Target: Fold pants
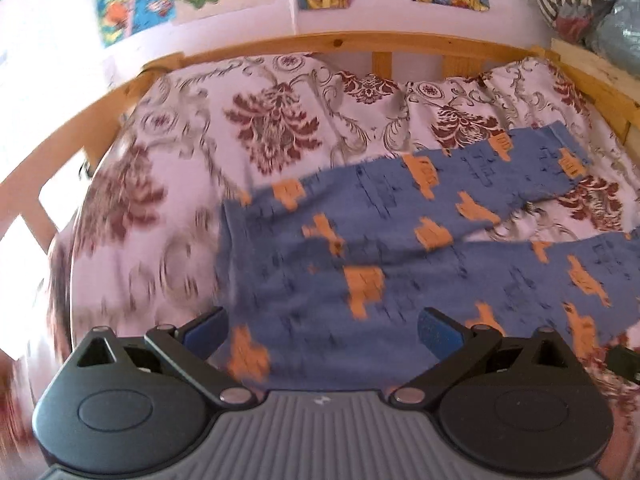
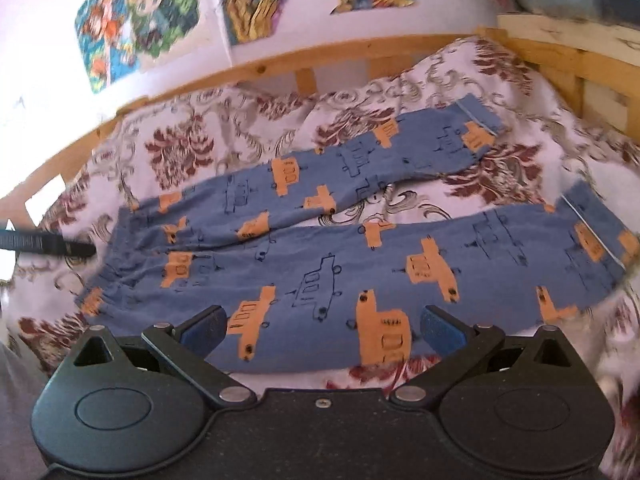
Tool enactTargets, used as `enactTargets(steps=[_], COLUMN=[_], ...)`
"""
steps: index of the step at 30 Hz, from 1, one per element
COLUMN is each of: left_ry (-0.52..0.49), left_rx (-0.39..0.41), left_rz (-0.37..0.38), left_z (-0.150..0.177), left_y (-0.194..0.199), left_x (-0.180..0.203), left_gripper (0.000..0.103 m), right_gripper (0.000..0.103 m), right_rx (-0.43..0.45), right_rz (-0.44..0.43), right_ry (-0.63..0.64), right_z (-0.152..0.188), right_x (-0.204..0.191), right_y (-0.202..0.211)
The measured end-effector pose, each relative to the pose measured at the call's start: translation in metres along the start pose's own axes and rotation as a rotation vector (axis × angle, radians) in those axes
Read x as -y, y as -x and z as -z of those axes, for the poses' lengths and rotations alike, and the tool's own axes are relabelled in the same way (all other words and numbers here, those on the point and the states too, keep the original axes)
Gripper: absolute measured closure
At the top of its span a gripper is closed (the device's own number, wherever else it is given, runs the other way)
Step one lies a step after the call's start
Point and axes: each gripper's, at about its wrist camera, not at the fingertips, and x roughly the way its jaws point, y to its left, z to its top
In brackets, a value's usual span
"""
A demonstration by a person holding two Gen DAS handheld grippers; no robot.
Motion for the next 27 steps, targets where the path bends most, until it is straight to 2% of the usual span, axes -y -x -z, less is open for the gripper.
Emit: enactTargets(steps=[2, 6, 8, 14, 17, 19, 22, 27], left_ry=[-0.082, -0.22, -0.27, -0.39, -0.402, -0.41, -0.439, -0.466], left_rx=[0.013, 0.021, 0.018, -0.006, -0.073, -0.097, -0.148, -0.196], left_rz=[0.0, -0.051, -0.038, 0.127, 0.216, 0.278, 0.375, 0.475], left_z=[-0.021, -0.052, -0.063, -0.089, -0.102, -0.11, -0.121, -0.135], left_y=[-0.02, -0.063, -0.086, -0.146, -0.176, -0.189, -0.205, -0.222], left_x=[-0.01, -0.03, -0.044, -0.08, -0.093, -0.1, -0.108, -0.117], left_gripper=[0.0, 0.0, 0.0, 0.0, 0.0, 0.0, 0.0, 0.01], right_gripper=[0.001, 0.001, 0.001, 0.001, 0.001, 0.001, 0.001, 0.001], right_rx=[-0.023, -0.058, -0.07, -0.117, -0.165, -0.203, -0.214, -0.234], right_rz=[-0.023, -0.065, -0.094, -0.215, -0.276, -0.334, -0.405, -0.465], right_ry=[0.04, 0.109, 0.141, 0.311, 0.426, 0.456, 0.508, 0.64], right_z=[-0.011, -0.034, -0.049, -0.101, -0.128, -0.143, -0.167, -0.194], right_x=[0.001, 0.001, 0.001, -0.011, -0.026, -0.033, -0.045, -0.074], right_y=[-0.016, -0.05, -0.07, -0.14, -0.177, -0.199, -0.231, -0.281])
